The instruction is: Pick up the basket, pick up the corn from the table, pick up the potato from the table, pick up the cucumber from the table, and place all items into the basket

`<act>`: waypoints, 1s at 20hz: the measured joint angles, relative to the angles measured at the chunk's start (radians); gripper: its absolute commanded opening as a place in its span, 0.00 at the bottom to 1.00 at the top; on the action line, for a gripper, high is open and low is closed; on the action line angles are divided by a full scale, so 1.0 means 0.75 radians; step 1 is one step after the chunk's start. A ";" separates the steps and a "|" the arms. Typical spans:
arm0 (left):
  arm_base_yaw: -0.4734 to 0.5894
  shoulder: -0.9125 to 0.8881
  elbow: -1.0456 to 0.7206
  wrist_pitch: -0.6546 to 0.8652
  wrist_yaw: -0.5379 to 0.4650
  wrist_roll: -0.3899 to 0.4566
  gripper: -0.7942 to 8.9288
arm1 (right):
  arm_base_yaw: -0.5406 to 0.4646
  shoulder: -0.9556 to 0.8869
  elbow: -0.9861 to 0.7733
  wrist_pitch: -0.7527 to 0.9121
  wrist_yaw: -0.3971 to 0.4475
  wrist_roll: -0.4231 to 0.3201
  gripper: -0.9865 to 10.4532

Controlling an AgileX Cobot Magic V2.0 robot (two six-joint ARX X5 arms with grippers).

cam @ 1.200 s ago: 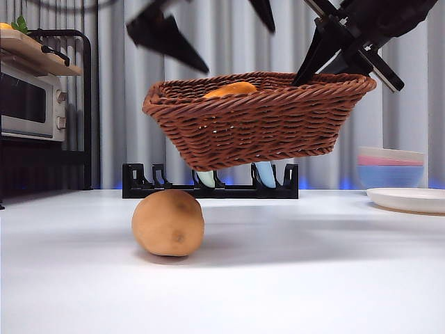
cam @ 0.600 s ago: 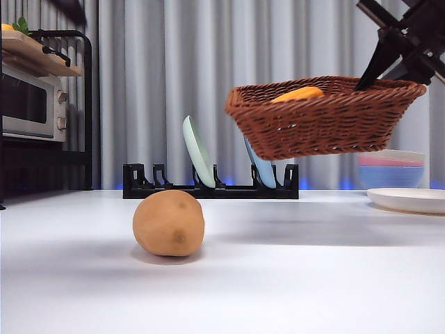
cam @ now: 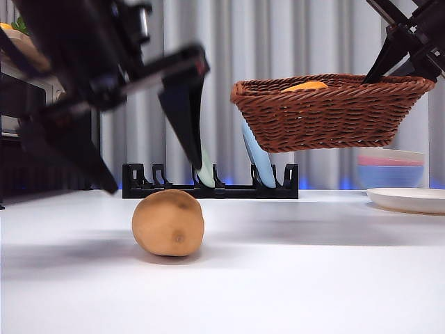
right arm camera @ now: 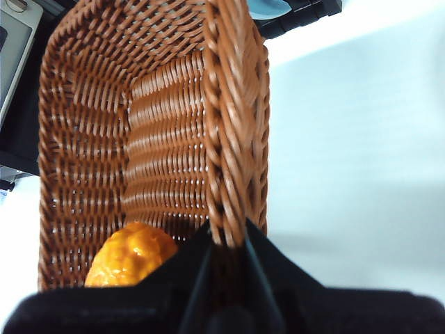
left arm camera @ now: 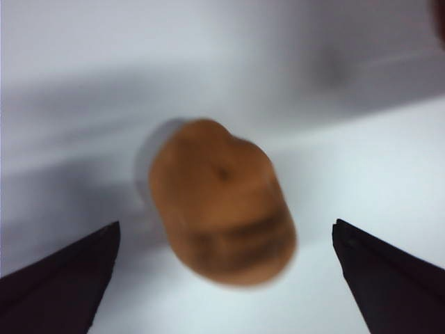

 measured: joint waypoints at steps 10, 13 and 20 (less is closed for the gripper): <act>0.057 0.248 0.000 0.175 0.035 0.005 0.33 | 0.000 0.000 0.000 -0.003 0.001 -0.005 0.07; 0.057 0.254 -0.001 0.172 -0.003 0.052 0.07 | 0.000 0.001 0.000 -0.004 0.000 -0.005 0.07; 0.011 -0.046 -0.007 -0.071 0.025 0.132 0.07 | 0.023 0.001 0.000 -0.058 0.012 -0.026 0.07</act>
